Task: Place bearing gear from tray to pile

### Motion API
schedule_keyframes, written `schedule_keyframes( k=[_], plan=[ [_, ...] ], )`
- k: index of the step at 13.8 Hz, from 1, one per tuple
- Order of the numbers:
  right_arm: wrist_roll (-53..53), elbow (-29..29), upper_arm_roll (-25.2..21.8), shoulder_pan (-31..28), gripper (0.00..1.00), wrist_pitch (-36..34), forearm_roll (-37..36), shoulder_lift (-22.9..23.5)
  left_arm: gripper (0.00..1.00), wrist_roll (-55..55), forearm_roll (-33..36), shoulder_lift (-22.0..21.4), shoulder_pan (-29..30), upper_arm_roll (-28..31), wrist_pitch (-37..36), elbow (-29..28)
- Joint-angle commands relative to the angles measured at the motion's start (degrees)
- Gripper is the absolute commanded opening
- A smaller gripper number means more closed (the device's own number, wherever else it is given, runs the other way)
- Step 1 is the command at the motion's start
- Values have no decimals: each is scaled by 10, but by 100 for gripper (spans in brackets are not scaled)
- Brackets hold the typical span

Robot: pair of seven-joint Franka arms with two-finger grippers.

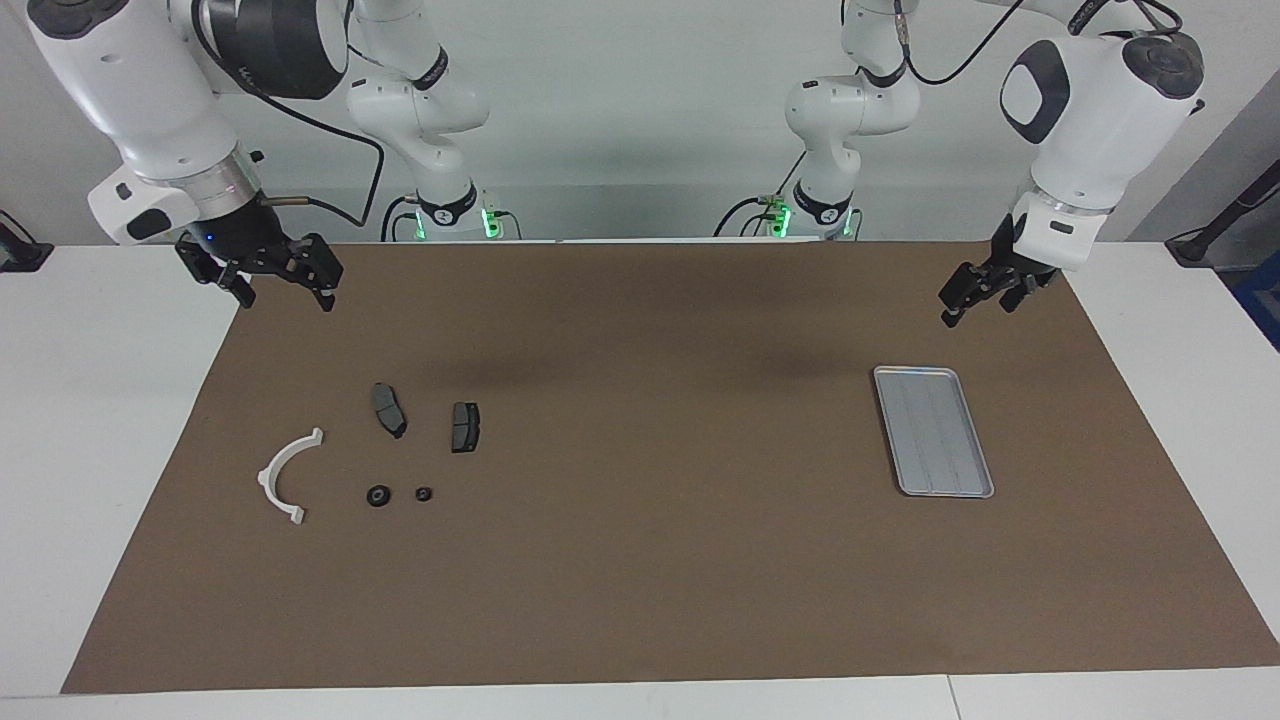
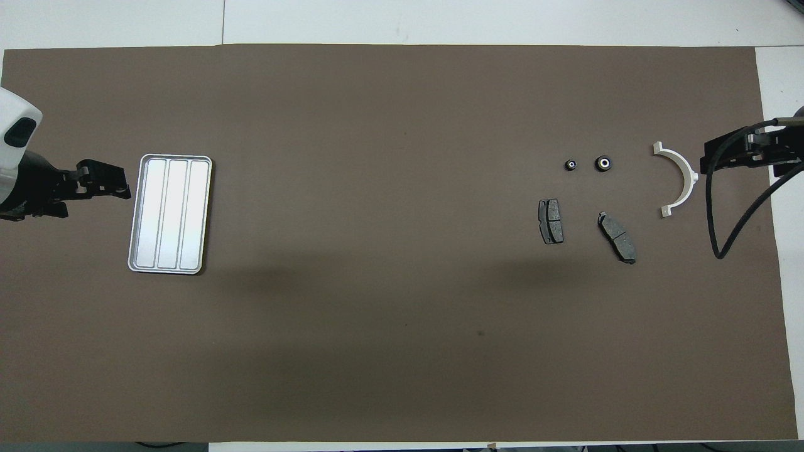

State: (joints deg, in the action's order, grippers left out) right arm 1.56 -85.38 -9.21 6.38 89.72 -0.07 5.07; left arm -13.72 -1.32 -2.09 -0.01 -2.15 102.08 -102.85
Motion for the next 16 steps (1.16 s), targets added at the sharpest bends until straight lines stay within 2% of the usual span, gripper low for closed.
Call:
schedule_keyframes(
  k=[1,16],
  plan=[
    [7,-6,9,-10,100,-9,0,-10,100,5,-10,-8,-4,6,-4,-3],
    [6,1,4,-11,100,-16,0,-7,100,5,-10,-8,-4,6,-4,-3]
  ],
)
